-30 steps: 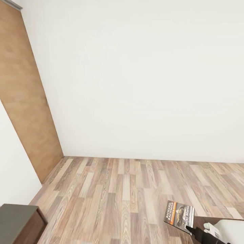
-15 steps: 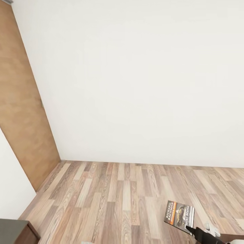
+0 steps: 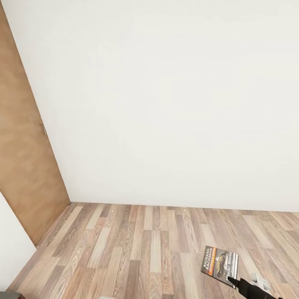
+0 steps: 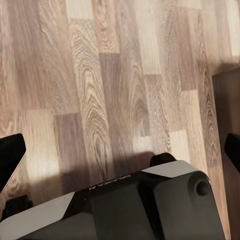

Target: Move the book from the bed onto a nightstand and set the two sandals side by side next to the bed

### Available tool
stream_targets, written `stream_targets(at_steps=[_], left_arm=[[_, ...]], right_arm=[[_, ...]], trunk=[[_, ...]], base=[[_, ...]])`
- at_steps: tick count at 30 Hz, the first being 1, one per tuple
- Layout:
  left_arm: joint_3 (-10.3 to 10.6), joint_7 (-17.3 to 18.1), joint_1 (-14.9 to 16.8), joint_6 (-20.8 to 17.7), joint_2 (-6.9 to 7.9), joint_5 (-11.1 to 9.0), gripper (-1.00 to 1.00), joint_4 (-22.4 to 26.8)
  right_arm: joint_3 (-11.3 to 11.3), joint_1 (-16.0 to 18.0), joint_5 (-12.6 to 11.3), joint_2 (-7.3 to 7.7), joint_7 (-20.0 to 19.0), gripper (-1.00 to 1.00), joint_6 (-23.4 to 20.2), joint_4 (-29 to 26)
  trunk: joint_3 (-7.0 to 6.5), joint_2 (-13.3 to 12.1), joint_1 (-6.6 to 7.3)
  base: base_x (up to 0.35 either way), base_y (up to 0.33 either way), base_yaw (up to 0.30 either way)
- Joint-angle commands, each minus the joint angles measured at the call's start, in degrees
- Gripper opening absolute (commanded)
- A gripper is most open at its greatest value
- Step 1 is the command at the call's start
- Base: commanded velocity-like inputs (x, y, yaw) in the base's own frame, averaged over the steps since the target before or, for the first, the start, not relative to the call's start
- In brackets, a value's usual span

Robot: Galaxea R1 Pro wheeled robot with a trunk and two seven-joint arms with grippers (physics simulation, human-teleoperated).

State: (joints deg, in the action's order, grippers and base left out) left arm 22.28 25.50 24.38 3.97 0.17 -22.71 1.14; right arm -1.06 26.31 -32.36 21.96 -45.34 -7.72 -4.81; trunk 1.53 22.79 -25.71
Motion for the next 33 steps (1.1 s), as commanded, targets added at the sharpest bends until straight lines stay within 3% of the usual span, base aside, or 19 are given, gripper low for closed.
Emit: stream_targets(at_steps=[1, 33], left_arm=[[0.49, 0.17, 0.06, 0.25, 0.01, -0.41, 1.0, -0.07], [0.49, 0.17, 0.06, 0.25, 0.01, -0.41, 1.0, -0.08]], right_arm=[[-0.35, 0.08, -0.51, 0.01, -0.19, -1.0, -0.63, -0.03], [-0.35, 0.07, -0.51, 0.01, -0.28, -1.0, -0.63, -0.11]], trunk=[[0.13, 0.13, -0.07], [0.13, 0.13, -0.07]], base=[[0.325, 0.0, -0.016], [0.325, 0.0, -0.066]])
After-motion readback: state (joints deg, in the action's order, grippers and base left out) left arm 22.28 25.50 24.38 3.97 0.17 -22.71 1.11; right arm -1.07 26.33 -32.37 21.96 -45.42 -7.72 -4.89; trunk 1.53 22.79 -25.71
